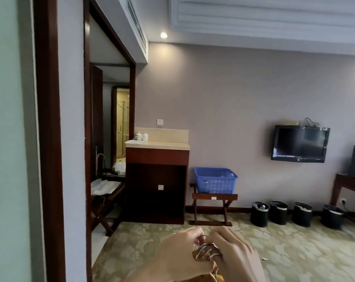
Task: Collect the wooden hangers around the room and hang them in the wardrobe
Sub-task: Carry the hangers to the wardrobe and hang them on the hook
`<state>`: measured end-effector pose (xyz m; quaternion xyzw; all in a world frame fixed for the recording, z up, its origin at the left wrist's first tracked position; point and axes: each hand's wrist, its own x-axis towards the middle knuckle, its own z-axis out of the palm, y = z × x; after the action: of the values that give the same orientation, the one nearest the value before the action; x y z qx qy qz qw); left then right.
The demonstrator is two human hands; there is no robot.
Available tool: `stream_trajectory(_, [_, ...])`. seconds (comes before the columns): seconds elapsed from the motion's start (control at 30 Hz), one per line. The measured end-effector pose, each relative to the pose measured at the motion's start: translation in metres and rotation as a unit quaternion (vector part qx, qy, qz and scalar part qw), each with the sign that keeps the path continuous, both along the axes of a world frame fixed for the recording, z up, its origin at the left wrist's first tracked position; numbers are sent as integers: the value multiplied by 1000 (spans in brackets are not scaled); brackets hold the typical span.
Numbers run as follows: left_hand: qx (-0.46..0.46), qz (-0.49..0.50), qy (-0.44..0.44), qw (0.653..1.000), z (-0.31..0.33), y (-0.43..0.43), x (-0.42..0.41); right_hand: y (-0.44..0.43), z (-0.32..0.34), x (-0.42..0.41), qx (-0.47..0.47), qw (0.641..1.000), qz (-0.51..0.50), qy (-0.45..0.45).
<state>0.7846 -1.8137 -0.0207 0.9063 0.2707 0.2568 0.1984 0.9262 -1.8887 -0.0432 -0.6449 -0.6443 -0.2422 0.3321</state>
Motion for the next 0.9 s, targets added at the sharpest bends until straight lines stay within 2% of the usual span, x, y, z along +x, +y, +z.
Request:
stream_trajectory(0.23, [-23,10,25,999,-9,80,0,79,-9,0,-3,1000,17,5])
stream_trajectory(0.43, [-67,47,135,987,2,178,9,151,1,-14,29,999,32,11])
stream_trajectory(0.5, [-57,48,178,981,2,209,10,175,3,-18,29,999,31,-1])
stream_trajectory(0.83, [32,10,126,991,13,300,-15,284,-1,-30,8,999,46,-12])
stream_trajectory(0.9, [-6,26,150,988,13,320,-10,304,-2,-27,5,998,65,-12])
